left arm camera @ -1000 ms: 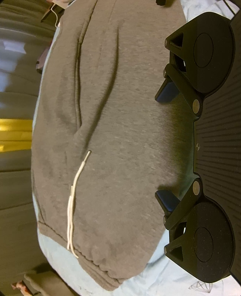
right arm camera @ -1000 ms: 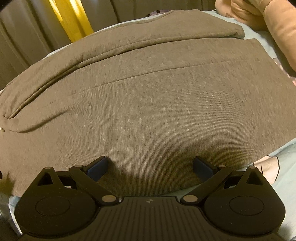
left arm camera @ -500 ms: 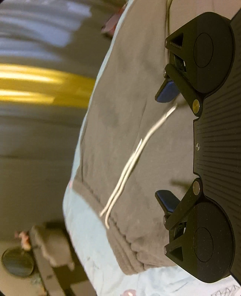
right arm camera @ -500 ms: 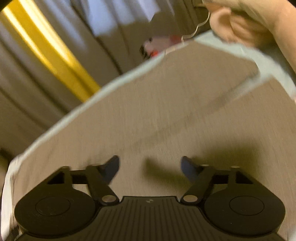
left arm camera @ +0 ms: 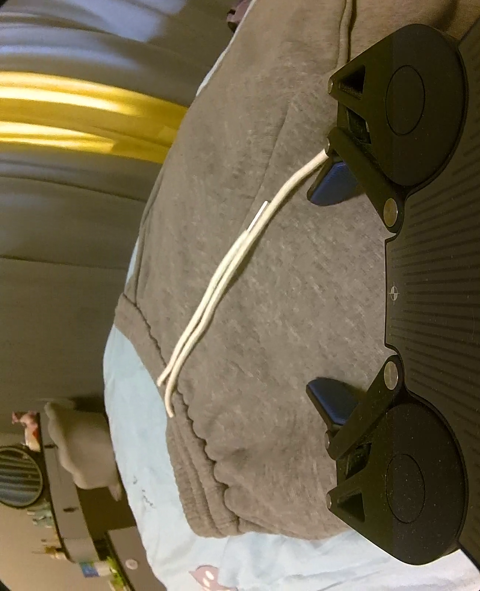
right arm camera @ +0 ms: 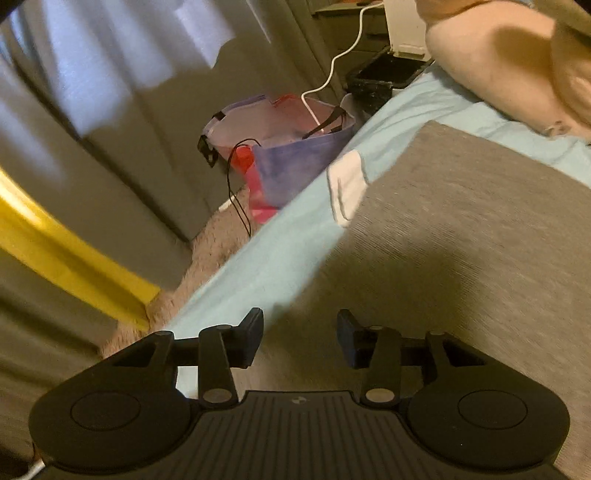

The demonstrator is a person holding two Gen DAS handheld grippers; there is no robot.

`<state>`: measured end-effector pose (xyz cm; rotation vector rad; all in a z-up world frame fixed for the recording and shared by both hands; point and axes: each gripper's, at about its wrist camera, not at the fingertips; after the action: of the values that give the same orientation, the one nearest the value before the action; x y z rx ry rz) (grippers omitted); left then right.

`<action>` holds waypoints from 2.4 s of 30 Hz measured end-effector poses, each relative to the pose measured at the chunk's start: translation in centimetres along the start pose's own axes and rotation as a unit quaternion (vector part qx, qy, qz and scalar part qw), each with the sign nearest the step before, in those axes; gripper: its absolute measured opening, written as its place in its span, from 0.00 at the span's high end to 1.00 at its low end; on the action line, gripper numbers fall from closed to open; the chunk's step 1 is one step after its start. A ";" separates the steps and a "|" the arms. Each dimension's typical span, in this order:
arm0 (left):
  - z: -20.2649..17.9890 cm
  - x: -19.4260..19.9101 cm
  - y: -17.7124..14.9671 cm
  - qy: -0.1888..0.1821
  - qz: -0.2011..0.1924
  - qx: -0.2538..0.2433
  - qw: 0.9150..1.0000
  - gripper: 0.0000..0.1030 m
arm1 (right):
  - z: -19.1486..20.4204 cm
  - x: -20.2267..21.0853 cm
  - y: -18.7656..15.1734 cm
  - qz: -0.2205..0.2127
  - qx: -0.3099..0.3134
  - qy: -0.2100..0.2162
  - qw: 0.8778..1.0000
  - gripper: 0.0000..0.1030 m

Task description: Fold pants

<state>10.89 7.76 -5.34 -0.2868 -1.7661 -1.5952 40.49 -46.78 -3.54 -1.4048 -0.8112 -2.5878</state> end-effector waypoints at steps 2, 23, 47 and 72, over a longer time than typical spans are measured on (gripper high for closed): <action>0.2 -0.2 -0.2 0.000 -0.003 0.005 1.000 0.00 | 0.4 -1.3 0.4 -0.004 0.001 -0.022 1.000 0.53; 0.8 -0.2 -0.3 -0.009 -0.003 0.023 1.000 0.00 | -19.6 19.9 -12.0 -0.124 0.068 0.110 0.984 0.98; -4.7 -7.9 18.1 -0.192 0.068 0.085 0.975 0.37 | -21.3 13.8 -11.1 -0.169 0.157 0.025 0.973 0.94; 2.0 -1.0 17.0 -0.271 -0.013 0.171 0.947 0.91 | -28.9 19.1 -5.9 -0.177 -0.084 0.208 0.958 0.95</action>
<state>21.14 13.47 7.16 -0.5747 -2.4326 -1.2620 5.87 -52.63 -3.31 -0.7383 -0.8535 -3.1275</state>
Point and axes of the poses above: each gripper's, at about its wrist camera, not at the fingertips, and x roughly against the way its jaws point, z to its left, y to its top, and after that the axes turned 8 degrees about -x, right-handed
